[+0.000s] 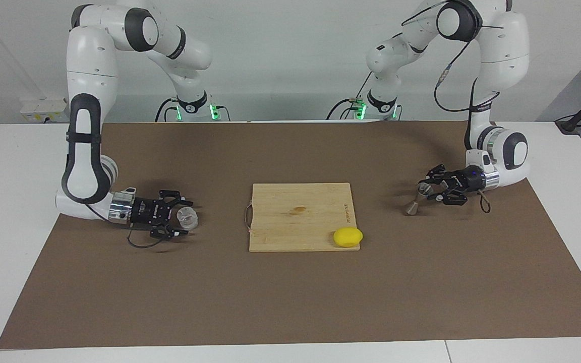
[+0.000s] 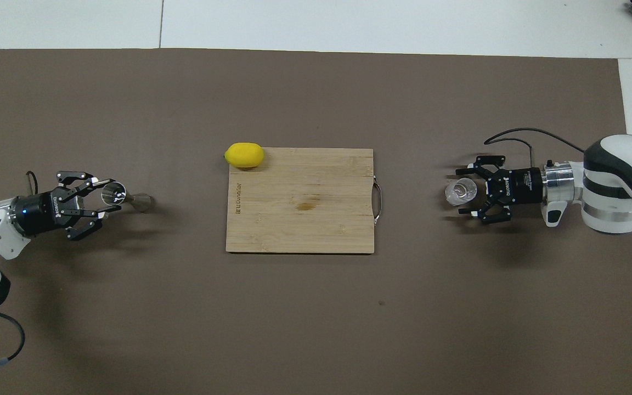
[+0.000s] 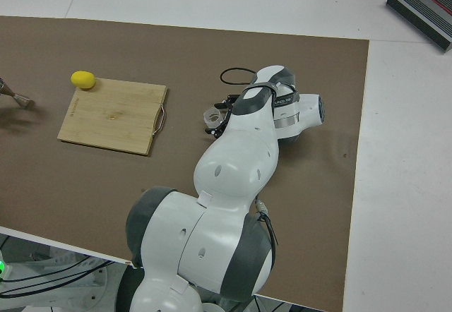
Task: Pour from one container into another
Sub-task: 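Grasp the metal cup with the left gripper while the right gripper grasps the glass, then carry the metal cup onto the cutting board while the right gripper lifts the glass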
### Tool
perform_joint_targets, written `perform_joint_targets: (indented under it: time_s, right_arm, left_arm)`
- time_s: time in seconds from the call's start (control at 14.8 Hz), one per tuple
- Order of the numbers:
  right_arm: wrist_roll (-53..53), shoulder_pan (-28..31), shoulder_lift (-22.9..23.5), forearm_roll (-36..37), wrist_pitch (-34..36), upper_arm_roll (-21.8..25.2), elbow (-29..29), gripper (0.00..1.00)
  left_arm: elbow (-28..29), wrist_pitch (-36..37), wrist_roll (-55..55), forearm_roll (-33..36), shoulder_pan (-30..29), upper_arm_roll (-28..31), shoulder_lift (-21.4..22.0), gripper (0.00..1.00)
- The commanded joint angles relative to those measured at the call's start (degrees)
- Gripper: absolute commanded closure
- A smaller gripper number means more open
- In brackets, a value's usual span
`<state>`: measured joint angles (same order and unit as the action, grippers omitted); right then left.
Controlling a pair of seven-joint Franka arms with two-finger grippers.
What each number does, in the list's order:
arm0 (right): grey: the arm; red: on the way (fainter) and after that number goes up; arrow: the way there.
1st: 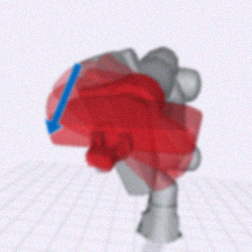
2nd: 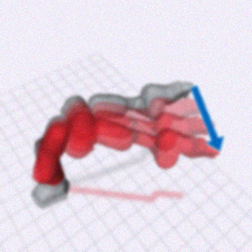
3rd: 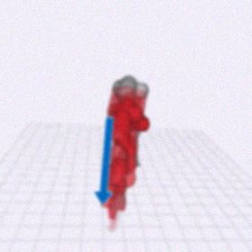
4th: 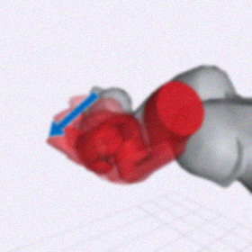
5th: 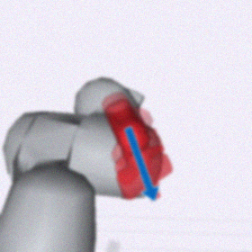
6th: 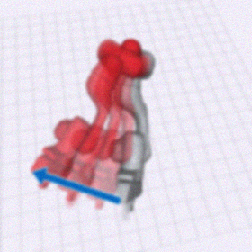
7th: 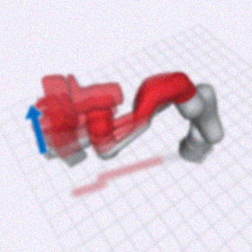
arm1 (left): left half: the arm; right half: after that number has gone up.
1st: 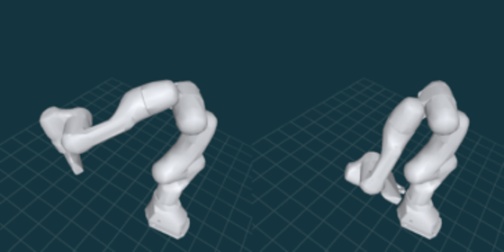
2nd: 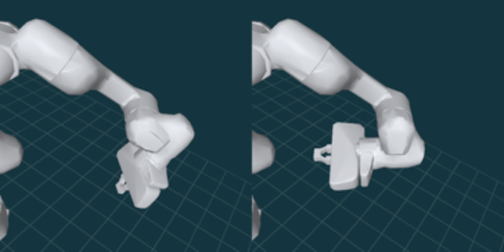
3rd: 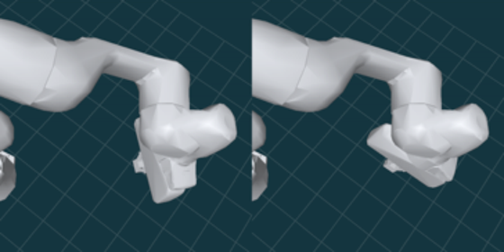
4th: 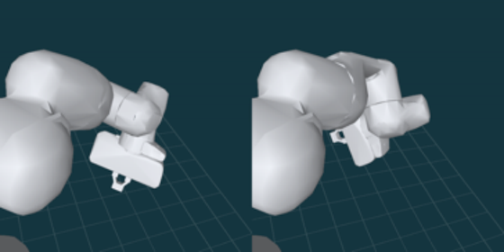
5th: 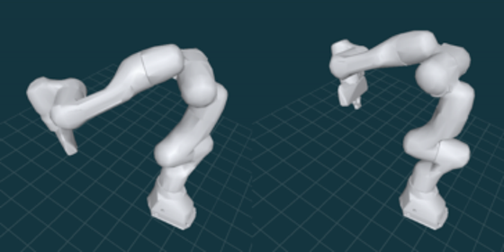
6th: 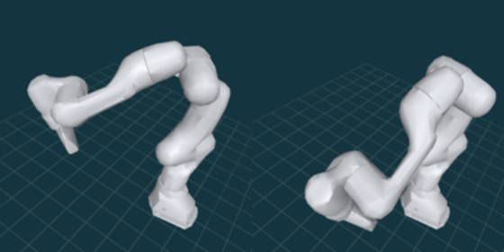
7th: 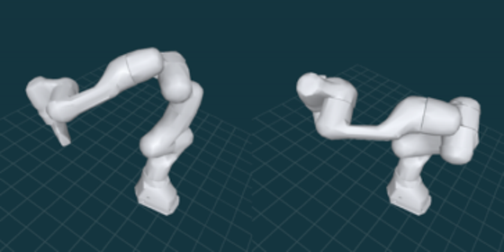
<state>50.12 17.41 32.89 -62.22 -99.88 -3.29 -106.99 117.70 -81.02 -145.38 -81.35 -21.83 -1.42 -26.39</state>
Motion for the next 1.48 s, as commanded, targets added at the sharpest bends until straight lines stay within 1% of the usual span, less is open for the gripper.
perform_joint_targets:
  time_s: [0.0, 0.13, 0.34, 0.4, 0.47, 0.61, 0.67, 0.74, 0.81, 0.88, 0.94, 1.15, 1.41]
  right_arm:
    - [0.5, 0.3, 0.2, -1.8, -1.3, -0.5, -0.2, 0.0]
    - [0.7, 0.4, 0.2, -1.8, -1.3, -0.5, -0.2, 0.0]
    - [0.7, 0.6, 0.2, -1.8, -1.3, -0.5, -0.2, 0.0]
    - [0.8, 0.6, 0.2, -1.8, -1.3, -0.5, -0.2, 0.02]
    - [0.8, 0.5, 0.2, -1.8, -1.2, -0.5, -0.2, 0.07]
    - [1.6, 0.5, 0.2, -1.8, -1.2, -0.5, -0.2, 0.24]
    - [1.7, 0.5, 0.2, -1.8, -1.1, -0.5, -0.2, 0.35]
    - [1.7, 0.6, 0.2, -1.8, -1.1, -0.5, -0.2, 0.49]
    - [1.7, 0.6, 0.2, -1.8, -1.0, -0.5, -0.2, 0.67]
    - [1.6, 0.8, 0.2, -1.8, -0.8, -0.5, -0.2, 0.94]
    - [1.5, 0.9, 0.2, -1.8, -0.4, -0.5, 0.0, 1.0]
    - [1.3, 0.4, -0.5, -1.7, -0.1, -0.5, 1.2, 1.0]
    - [1.8, -0.8, -4.0, -0.8, 0.8, -0.6, 2.7, 1.0]
  left_arm:
    - [-0.3, 0.8, 0.2, -2.9, 5.2, 0.8, 0.9, 0.71]
    - [-0.2, 0.7, 0.3, -4.6, 9.2, 0.8, 1.3, 0.72]
    - [0.2, -0.3, 0.3, -7.0, 13.5, 0.8, 2.0, 0.72]
    - [0.6, -1.3, 0.3, -8.0, 14.6, 0.8, 2.4, 0.72]
    - [0.9, -2.8, 0.3, -9.0, 16.0, 0.8, 3.2, 0.72]
    - [1.0, -5.2, 0.3, -11.5, 19.3, 0.8, 3.9, 0.72]
    - [1.0, -6.2, 0.4, -12.7, 20.9, 0.8, 4.2, 0.72]
    - [1.0, -7.6, 0.7, -13.1, 22.3, 0.8, 4.3, 0.72]
    - [1.2, -9.6, 1.1, -13.7, 23.7, 0.7, 4.5, 0.72]
    - [1.6, -10.9, 1.2, -15.2, 25.0, 0.8, 4.6, 0.72]
    - [1.6, -12.2, 1.2, -16.8, 26.5, 0.8, 4.6, 0.72]
    - [1.6, -17.0, 1.1, -21.6, 31.7, 0.8, 4.8, 0.71]
    - [1.6, -22.0, 0.6, -28.7, 38.9, 0.8, 4.6, 0.71]
